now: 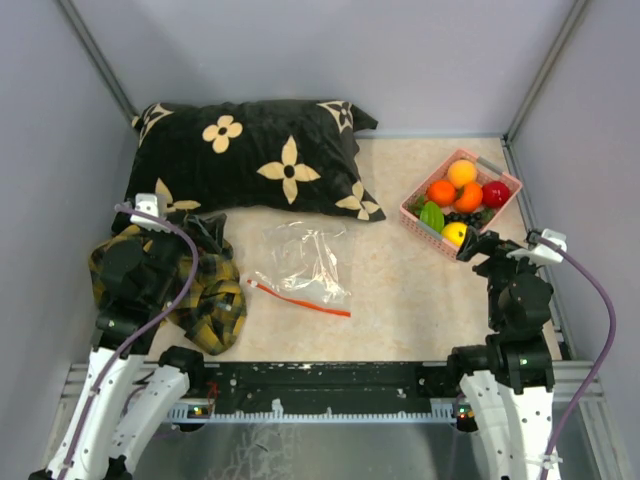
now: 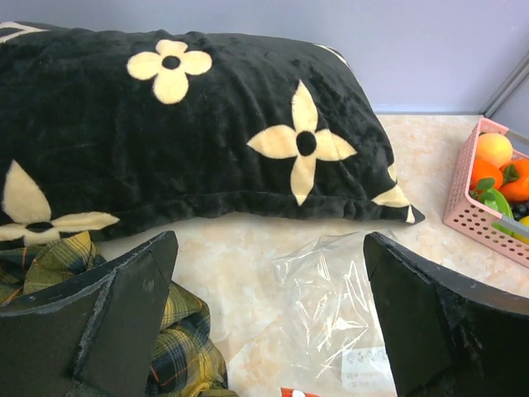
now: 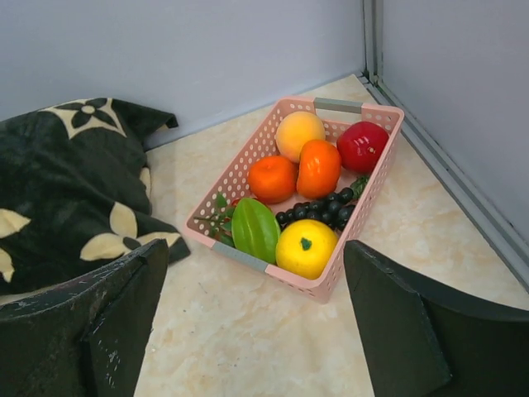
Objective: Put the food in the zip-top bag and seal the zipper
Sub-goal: Pick up the zipper food storage bag at the center of the board.
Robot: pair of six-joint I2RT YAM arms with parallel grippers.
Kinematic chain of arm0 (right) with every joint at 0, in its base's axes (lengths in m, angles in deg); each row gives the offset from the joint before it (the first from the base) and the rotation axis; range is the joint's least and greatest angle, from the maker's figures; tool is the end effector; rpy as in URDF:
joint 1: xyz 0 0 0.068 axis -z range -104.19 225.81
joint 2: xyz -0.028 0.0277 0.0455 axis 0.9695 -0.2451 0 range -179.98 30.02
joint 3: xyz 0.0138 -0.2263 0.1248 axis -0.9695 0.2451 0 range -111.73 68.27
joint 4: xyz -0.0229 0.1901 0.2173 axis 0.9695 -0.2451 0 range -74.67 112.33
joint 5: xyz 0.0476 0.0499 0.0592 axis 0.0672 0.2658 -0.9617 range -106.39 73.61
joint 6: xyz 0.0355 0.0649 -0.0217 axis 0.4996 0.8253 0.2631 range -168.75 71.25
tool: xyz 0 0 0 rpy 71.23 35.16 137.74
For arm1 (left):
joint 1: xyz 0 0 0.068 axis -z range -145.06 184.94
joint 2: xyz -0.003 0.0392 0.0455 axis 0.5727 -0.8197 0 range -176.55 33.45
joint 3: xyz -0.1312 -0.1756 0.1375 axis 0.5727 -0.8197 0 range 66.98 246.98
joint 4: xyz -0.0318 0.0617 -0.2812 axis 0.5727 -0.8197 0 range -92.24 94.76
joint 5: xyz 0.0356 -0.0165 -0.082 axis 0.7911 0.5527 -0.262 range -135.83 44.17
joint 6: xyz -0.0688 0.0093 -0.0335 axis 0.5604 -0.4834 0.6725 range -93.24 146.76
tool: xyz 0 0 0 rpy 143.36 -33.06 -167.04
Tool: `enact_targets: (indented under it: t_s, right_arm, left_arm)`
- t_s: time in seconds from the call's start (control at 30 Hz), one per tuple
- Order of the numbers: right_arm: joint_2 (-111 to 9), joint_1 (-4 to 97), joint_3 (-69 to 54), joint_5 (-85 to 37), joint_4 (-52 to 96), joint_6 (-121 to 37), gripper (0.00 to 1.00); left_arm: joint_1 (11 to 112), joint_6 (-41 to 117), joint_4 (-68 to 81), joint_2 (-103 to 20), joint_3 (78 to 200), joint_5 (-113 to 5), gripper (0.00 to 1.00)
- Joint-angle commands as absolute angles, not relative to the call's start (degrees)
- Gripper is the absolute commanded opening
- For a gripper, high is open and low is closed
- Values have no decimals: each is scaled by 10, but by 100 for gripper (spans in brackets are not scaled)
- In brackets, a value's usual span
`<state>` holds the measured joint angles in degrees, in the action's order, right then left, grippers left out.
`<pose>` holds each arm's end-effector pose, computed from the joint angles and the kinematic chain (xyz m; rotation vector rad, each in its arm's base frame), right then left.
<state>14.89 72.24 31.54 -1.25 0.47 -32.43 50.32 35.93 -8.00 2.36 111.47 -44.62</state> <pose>0.1507 -0.0078 0.3349 0.3788 1.5294 0.0642 0.1926 -0.0516 0.3660 0.0682 1.5670 -0.3211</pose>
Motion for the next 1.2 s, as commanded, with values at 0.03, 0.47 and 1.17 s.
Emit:
enact_targets:
  t_s: [0.03,0.47,1.17]
  right_arm:
    - [152,729,303,-26,38,-321,87]
    - [150,729,308,-43,26,-305,88]
    - [40,729,354,-236,111,-306,88]
  left_arm:
    - [508,371,-59,19,1109,-458,100]
    - [507,447,-131,-36,1140,-433,100]
    - [508,630,19,-225,954,-588,97]
